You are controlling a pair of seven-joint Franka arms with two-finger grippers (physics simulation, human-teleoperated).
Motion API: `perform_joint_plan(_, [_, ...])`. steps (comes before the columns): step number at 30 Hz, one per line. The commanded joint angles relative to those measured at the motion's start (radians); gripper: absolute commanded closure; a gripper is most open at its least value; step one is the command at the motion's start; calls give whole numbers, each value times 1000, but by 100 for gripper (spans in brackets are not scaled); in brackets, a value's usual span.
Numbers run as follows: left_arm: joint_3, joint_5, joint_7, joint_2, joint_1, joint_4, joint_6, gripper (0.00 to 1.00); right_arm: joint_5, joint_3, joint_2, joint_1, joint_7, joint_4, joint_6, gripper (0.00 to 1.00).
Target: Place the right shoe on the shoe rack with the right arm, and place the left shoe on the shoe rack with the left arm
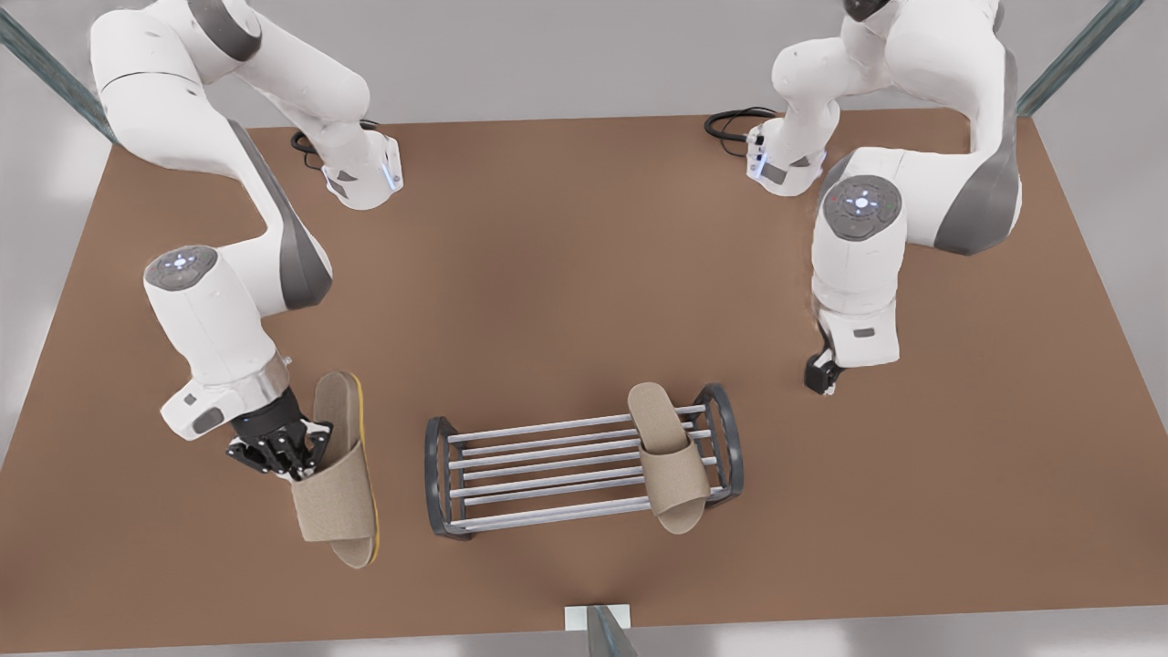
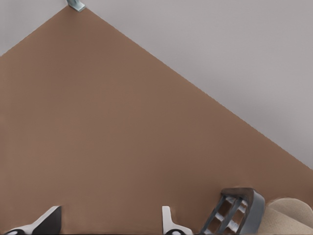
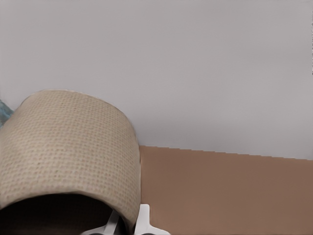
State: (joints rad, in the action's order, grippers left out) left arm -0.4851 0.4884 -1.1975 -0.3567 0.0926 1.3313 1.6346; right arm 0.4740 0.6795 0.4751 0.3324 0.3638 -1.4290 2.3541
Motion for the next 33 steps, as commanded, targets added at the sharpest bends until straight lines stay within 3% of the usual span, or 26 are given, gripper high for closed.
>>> perform_joint_plan(1, [437, -510, 1058, 5, -143, -61, -249, 0, 9, -113, 43, -161, 440, 148, -317, 79])
perform_joint_plan(2, [471, -639, 1067, 65, -119, -12, -237, 0, 9, -144, 49, -203, 469, 179, -328, 79])
perform_joint_plan(3, [453, -525, 1055, 180, -143, 192, -53, 0, 8, -182, 63, -262, 472, 245, -384, 79])
perform_joint_plan(4, [451, -516, 1030, 162, -149, 204, 10, 0, 8, -205, 82, -311, 489, 305, -430, 79])
perform_joint_plan(5, [444, -476, 1013, 61, -177, 100, -2, 0, 8, -258, 83, -378, 526, 326, -435, 79])
perform_joint_plan(6, [441, -496, 1023, 41, -174, 98, -2, 0, 6, -296, 85, -441, 552, 360, -456, 79])
perform_joint_plan(11, [441, -504, 961, 44, -148, 91, -7, 0, 8, -314, 86, -572, 713, 369, -438, 79])
perform_joint_plan(16, [444, -490, 958, 39, -137, 97, 7, 0, 9, -316, 151, -633, 745, 371, -219, 79])
perform_joint_plan(19, [442, -455, 954, 28, -134, 89, 4, 0, 9, -402, 211, -730, 736, 409, -108, 79])
perform_joint_plan(26, [439, -452, 954, 22, -155, 95, 5, 0, 5, -416, 250, -690, 584, 395, -24, 79])
perform_joint_plan(33, [439, -447, 952, 22, -169, 98, 5, 0, 3, -406, 137, -668, 596, 133, 113, 79])
